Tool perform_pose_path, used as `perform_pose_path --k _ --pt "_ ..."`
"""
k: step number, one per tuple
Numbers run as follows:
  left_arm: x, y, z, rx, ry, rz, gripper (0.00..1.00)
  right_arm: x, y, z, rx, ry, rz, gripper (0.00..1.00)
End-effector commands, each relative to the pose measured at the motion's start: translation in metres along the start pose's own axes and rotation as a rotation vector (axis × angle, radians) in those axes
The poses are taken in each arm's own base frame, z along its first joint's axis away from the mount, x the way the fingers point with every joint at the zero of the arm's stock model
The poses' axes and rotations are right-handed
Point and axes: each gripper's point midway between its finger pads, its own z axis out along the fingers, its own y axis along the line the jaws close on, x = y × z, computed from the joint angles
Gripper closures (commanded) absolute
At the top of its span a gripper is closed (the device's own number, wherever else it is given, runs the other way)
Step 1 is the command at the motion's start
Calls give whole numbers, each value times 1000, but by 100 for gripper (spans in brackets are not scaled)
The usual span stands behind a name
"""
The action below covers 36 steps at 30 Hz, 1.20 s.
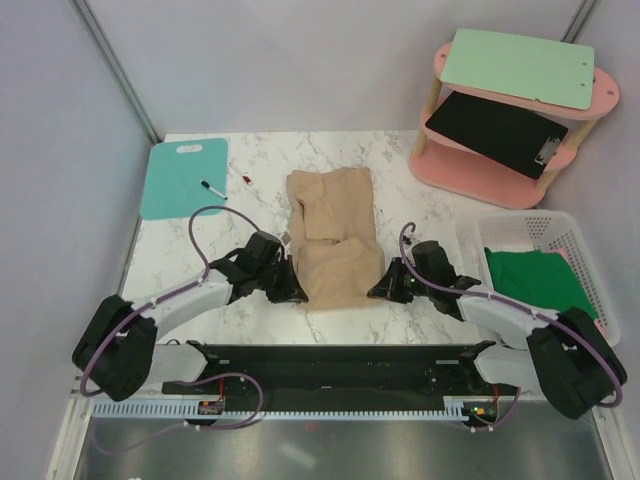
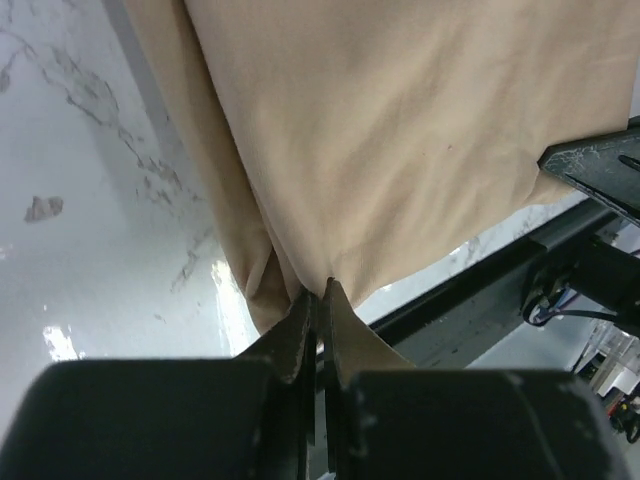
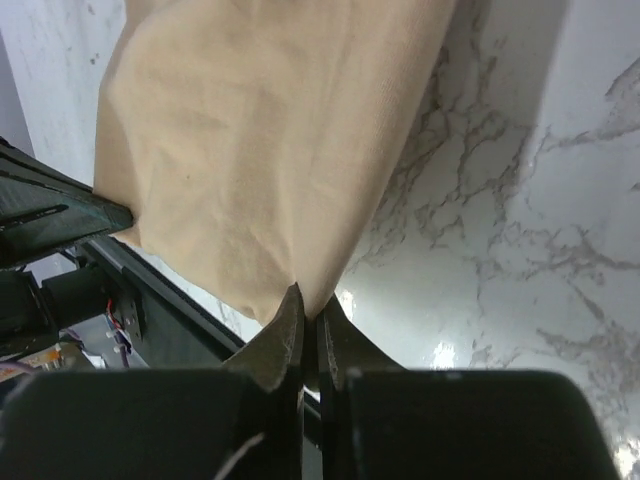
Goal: Fold and stack the t-shirts
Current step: Grab one side of the 2/3 rectangular tshirt with both arms, then fold the long partially folded tshirt into a neat square
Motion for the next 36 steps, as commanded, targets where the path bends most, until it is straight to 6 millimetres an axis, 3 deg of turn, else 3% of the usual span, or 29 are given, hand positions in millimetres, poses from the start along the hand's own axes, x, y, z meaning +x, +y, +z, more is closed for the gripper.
perform_pose_path --k 1,2,4,5,7,8,10,15,16,18,19,24,25,26,28,29,31,35,36 --pt "-8 -11 -35 -18 -86 -44 98 -1 15 -27 -9 -12 -74 96" --pt "-18 -21 -45 -5 -116 -29 98 -12 23 -30 -12 -41 -91 96" --pt "-23 -22 -56 -35 -134 -10 98 -21 30 -34 -9 -62 -109 95" --pt "-35 -35 -64 -22 -163 6 98 -32 39 -35 -17 -89 -127 95" --pt "-44 -36 -68 -56 -168 31 98 -47 51 -33 -20 -105 -148 94" --pt "-56 -47 -74 -48 -195 44 98 -52 52 -32 -11 -113 -160 94" --pt "-67 -49 -73 -70 -197 61 98 -69 63 -27 -10 -132 -180 94" --pt "-114 -67 -80 -59 -245 81 98 -109 74 -13 17 -170 -216 92" --pt "-128 -69 -79 -55 -251 85 98 -123 85 -15 1 -193 -230 92" --pt "-142 -69 -77 -57 -253 86 98 -139 81 -7 18 -197 -235 91" --pt "-156 -73 -83 -40 -270 92 98 -153 90 -8 7 -221 -244 91" --pt "-195 -68 -70 -28 -254 102 98 -198 83 7 30 -254 -230 90" --pt "-208 -71 -74 -16 -274 107 97 -210 92 6 14 -272 -242 90" --pt "-214 -67 -65 -21 -257 101 96 -219 90 7 16 -280 -240 90" --pt "-231 -72 -66 8 -264 114 95 -235 89 17 14 -288 -232 90" --pt "-236 -66 -55 1 -244 105 94 -239 82 27 21 -278 -223 89" --pt "-254 -71 -56 16 -262 123 94 -258 87 29 -5 -303 -217 89" --pt "-278 -65 -41 19 -252 109 93 -281 78 54 -33 -297 -184 88" --pt "-288 -61 -37 17 -258 99 93 -291 85 55 -50 -312 -193 88"
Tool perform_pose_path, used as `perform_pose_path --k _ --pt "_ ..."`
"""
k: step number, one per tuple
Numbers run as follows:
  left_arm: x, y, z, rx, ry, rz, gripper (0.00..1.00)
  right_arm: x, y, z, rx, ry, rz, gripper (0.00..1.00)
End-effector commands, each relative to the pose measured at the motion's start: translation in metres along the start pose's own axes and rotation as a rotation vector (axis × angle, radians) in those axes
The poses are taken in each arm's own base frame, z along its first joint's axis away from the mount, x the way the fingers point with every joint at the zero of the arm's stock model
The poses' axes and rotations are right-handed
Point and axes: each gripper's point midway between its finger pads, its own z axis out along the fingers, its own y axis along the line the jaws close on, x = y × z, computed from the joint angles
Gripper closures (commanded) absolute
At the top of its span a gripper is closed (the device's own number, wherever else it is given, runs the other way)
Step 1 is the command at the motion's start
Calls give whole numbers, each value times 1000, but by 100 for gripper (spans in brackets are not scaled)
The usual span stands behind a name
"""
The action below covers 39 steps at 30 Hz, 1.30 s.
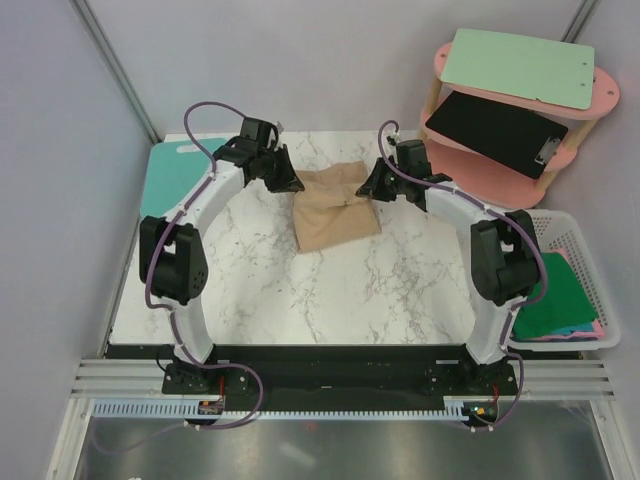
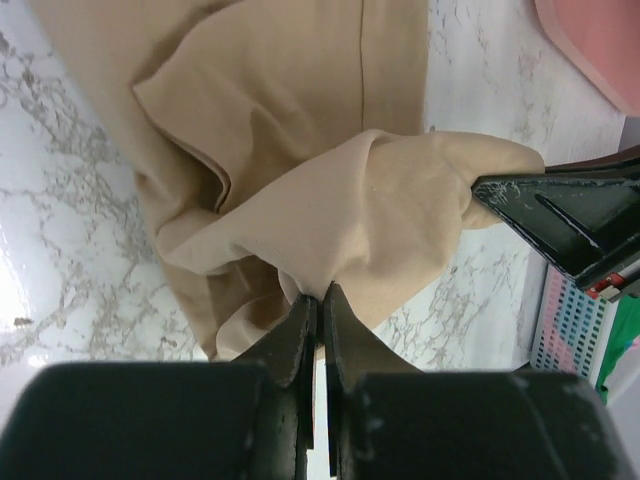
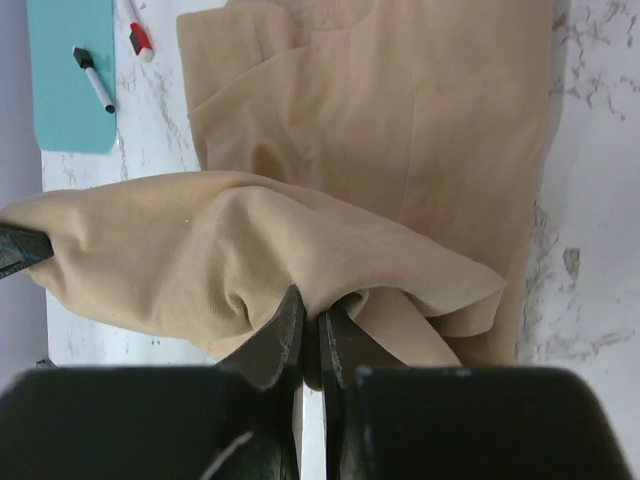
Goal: Fold and stack the t-shirts
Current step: Fold the long partially folded tshirt into a neat square, then smooth out wrinkles on the folded tshirt
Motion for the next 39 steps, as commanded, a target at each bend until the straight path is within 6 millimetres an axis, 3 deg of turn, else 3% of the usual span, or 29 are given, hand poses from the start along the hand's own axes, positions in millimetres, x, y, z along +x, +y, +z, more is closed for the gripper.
perform_pose_path --k 1,2,6,10,12,13,14,15,16,18,19,20,21,22,23,25,26,28,29,30,32,34,35,39 --pt "-28 -1 10 45 -11 42 93 -51 13 18 -86 -99 -19 87" --pt "-32 0 12 45 -13 31 94 -52 7 30 -86 -101 -9 87" --pt "-65 17 22 42 -52 -10 96 -94 12 54 -108 -183 -21 86" --pt "-84 45 48 30 -51 -66 98 -122 7 84 -99 -241 -8 85" --pt "-97 57 51 24 -69 -101 94 -133 4 101 -109 -265 4 64" --pt "-96 66 59 19 -58 -119 89 -136 4 106 -118 -275 -1 39" --pt "-99 70 59 22 -56 -137 75 -139 3 112 -127 -290 -5 26" --pt "-99 76 59 15 -57 -152 42 -140 3 111 -131 -298 -16 16" --pt "-98 80 58 6 -55 -156 30 -151 12 101 -144 -334 -34 2" --pt "-94 81 48 -26 -74 -127 7 -147 8 90 -122 -350 -46 2" --pt "-93 79 42 -32 -87 -113 1 -160 22 67 -120 -404 -76 2" --pt "-89 78 33 -42 -108 -99 0 -147 12 65 -95 -394 -75 2" --pt "-87 75 26 -37 -122 -92 0 -146 13 57 -92 -402 -85 2" --pt "-84 73 22 -32 -130 -88 0 -152 26 36 -106 -430 -109 2" --pt "-75 71 15 -25 -145 -89 0 -138 16 35 -78 -405 -105 2" --pt "-63 69 14 -3 -142 -104 0 -135 22 13 -73 -418 -111 2" --pt "-43 71 20 9 -100 -118 0 -118 8 13 -36 -393 -102 2" --pt "-33 64 21 39 -104 -122 0 -111 7 -3 -18 -393 -99 2" --pt "-11 64 30 43 -60 -132 0 -97 -4 -2 14 -368 -94 2" --pt "-9 59 34 64 -74 -122 0 -91 -7 -4 21 -356 -90 2" --pt "20 54 50 70 -22 -133 1 -73 -16 -10 45 -327 -82 2" --pt "35 51 66 78 11 -146 4 -59 -23 -16 61 -313 -75 2" --pt "49 46 75 81 40 -140 6 -55 -26 -18 66 -307 -71 2" --pt "74 33 98 88 81 -127 16 -42 -26 -28 64 -295 -70 2"
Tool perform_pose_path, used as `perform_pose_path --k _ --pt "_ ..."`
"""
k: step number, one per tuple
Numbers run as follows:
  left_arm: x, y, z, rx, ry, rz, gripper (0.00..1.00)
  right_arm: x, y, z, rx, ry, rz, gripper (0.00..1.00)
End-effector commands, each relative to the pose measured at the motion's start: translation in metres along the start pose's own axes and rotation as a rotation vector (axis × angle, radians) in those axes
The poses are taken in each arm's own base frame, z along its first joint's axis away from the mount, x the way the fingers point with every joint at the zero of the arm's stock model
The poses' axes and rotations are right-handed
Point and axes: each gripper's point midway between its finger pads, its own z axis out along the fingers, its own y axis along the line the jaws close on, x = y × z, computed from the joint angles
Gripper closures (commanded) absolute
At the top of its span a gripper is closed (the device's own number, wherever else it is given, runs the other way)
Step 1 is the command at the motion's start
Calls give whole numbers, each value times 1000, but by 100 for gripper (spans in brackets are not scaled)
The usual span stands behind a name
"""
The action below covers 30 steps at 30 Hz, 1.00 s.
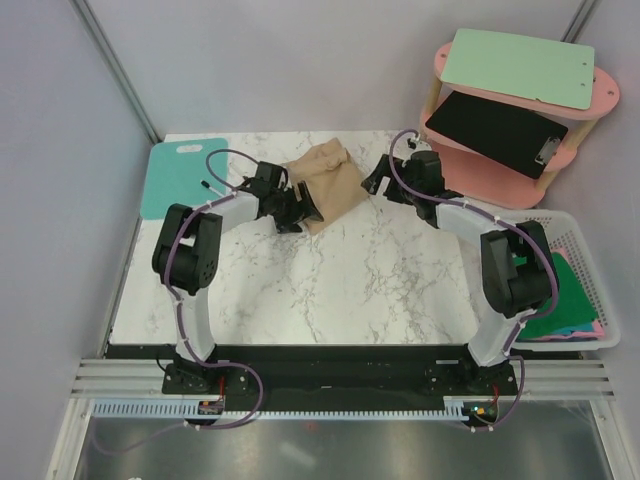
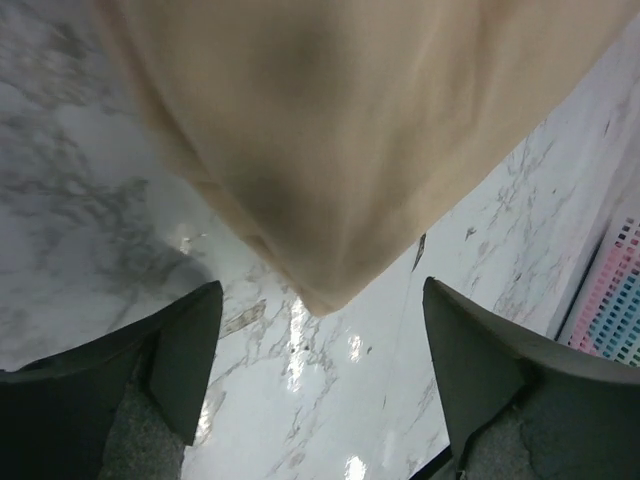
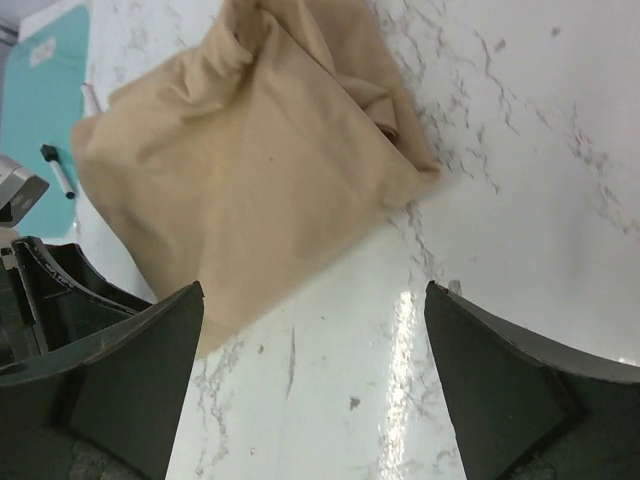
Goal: Fold and stack the t-shirts
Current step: Smooth out wrinkles on the folded tshirt
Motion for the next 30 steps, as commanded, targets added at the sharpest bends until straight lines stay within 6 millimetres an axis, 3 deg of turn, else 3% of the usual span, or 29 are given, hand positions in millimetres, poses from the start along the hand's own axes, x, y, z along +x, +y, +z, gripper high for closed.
perform_pose_path --k 1,4,7,8,11,12,14,15,16,18,23,24,26,27,28,30 --pt "10 -24 26 67 -9 -2 18 3 -2 -17 5 -12 -16 2" --pt "21 -30 35 71 15 8 30 9 -2 -22 0 0 -15 2" --pt "34 -31 38 70 41 17 73 15 -3 -27 -1 20 -9 2" --pt "34 -31 33 72 36 20 94 17 -3 -28 -3 26 -11 2" --pt "52 -20 23 50 58 21 98 23 -3 -37 -2 41 -13 2" --pt "51 -26 11 61 42 39 98 22 -1 -42 -7 39 -17 2" --pt "72 -12 0 34 74 37 98 30 -4 -48 -3 56 -16 2" --pt "72 -18 -14 44 57 57 98 30 -2 -53 -5 59 -19 2" --pt "87 -7 -19 21 84 51 98 35 -3 -57 -3 70 -20 2" --pt "100 -4 -40 1 99 54 98 39 -1 -66 -11 85 -27 2" --pt "159 16 -82 -37 192 21 98 51 4 -90 -37 120 -40 2" --pt "174 27 -92 -74 215 4 95 55 3 -93 -41 129 -40 2" --pt "176 21 -117 -66 168 21 70 56 9 -99 -59 126 -56 2" --pt "180 29 -128 -113 160 17 53 58 10 -100 -64 127 -62 2" --pt "173 20 -144 -87 97 39 28 60 14 -100 -73 133 -73 2" --pt "158 14 -162 -96 11 64 6 63 17 -95 -76 144 -92 2"
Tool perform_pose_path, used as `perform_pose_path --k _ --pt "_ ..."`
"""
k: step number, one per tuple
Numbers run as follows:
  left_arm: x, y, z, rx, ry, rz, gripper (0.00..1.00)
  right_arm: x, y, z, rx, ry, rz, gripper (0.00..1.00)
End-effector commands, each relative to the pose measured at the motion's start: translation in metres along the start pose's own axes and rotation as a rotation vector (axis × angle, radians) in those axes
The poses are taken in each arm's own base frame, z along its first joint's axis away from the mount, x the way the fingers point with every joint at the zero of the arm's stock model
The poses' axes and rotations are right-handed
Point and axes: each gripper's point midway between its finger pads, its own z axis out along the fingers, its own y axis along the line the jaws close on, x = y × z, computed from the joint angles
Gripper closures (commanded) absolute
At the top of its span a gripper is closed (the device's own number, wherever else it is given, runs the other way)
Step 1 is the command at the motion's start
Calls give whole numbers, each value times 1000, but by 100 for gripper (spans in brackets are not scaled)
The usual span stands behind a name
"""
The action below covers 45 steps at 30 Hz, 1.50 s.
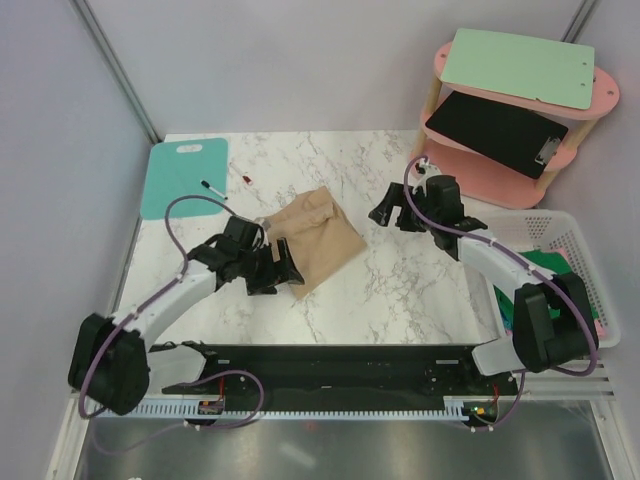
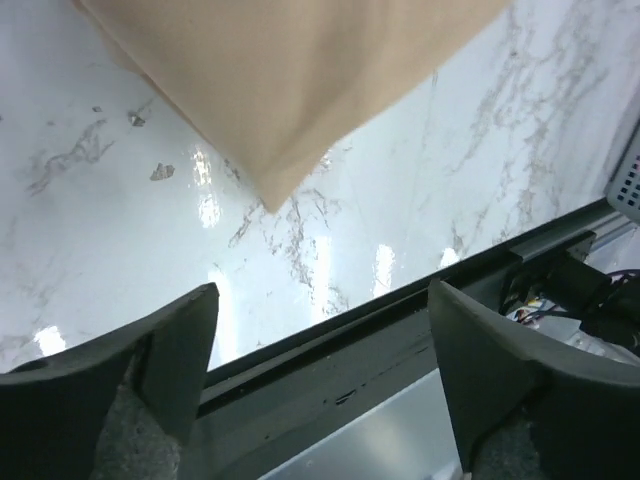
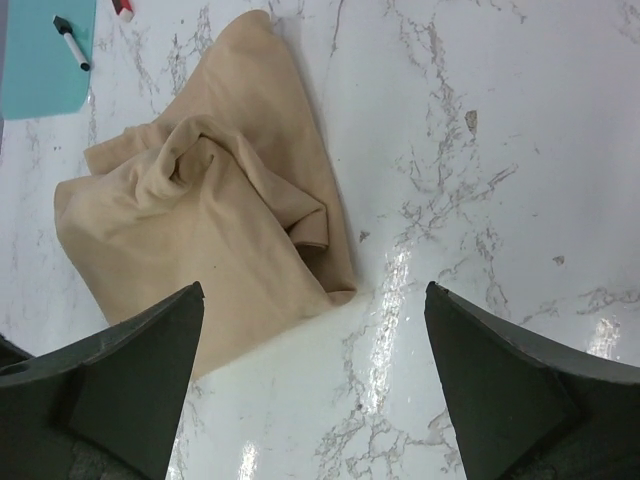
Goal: Fold and stack the t-shirts
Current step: Smooth out wrinkles on the folded tshirt
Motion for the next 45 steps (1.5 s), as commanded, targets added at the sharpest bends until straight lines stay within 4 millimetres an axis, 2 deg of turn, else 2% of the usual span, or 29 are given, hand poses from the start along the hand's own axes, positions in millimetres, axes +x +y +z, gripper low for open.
perform_pose_path --k 1,2,3,4,6,7,8,11,17,19,20,21,22,24,26,27,31,33,34,35,37,38,39,41,43,45 --pt "-14 -7 -57 -35 -181 48 0 11 16 2 -43 43 -66 2" --pt "-19 -8 -63 -44 -207 55 0 19 12 11 -34 78 -61 2" --pt "-31 -10 -71 -64 -260 61 0 18 15 15 -42 83 -62 4" --pt "-36 -10 -74 -80 -280 64 0 23 18 20 -49 102 -66 10" --pt "-49 -8 -74 -120 -307 63 0 36 17 34 -54 146 -56 33" --pt "-53 -8 -73 -131 -308 62 0 43 22 37 -85 178 -42 47" --pt "-57 -3 -62 -163 -279 60 0 57 18 44 -82 220 -28 50" --pt "-72 -3 -52 -192 -277 59 0 68 21 57 -80 231 -43 47" --pt "-105 19 -22 -256 -267 -2 0 94 12 73 -51 279 -41 44" --pt "-114 33 -9 -285 -249 -30 0 100 11 76 -58 284 -31 47" --pt "-121 35 -7 -293 -257 -34 0 102 10 77 -65 276 -16 52" --pt "-124 44 3 -316 -239 -50 0 105 13 77 -81 283 -10 59" --pt "-128 48 7 -326 -238 -54 0 110 15 76 -88 295 -8 72" --pt "-141 48 12 -328 -247 -51 0 120 22 72 -106 326 -7 88" --pt "-153 49 21 -342 -241 -38 0 131 24 64 -100 348 -17 91" --pt "-157 48 23 -342 -244 -33 0 135 32 58 -112 353 -36 93" --pt "-180 41 32 -342 -257 -5 0 168 39 35 -119 417 -38 94" --pt "-185 39 33 -338 -258 5 0 181 44 26 -128 439 -41 94" --pt "-187 37 32 -333 -257 10 0 190 39 22 -109 459 -38 92" --pt "-187 35 30 -329 -259 13 0 193 37 20 -102 464 -35 90" --pt "-183 35 26 -326 -258 22 0 197 32 14 -80 475 -33 71" --pt "-184 29 17 -314 -279 31 0 196 31 12 -77 469 -39 64" --pt "-183 28 13 -310 -286 39 0 188 36 10 -87 442 -49 53" --pt "-181 24 -1 -302 -313 57 0 171 36 8 -62 387 -83 40" --pt "-182 22 -10 -300 -334 75 0 146 45 3 -52 330 -127 35" --pt "-185 18 -18 -294 -358 86 0 121 51 0 -35 254 -154 35"
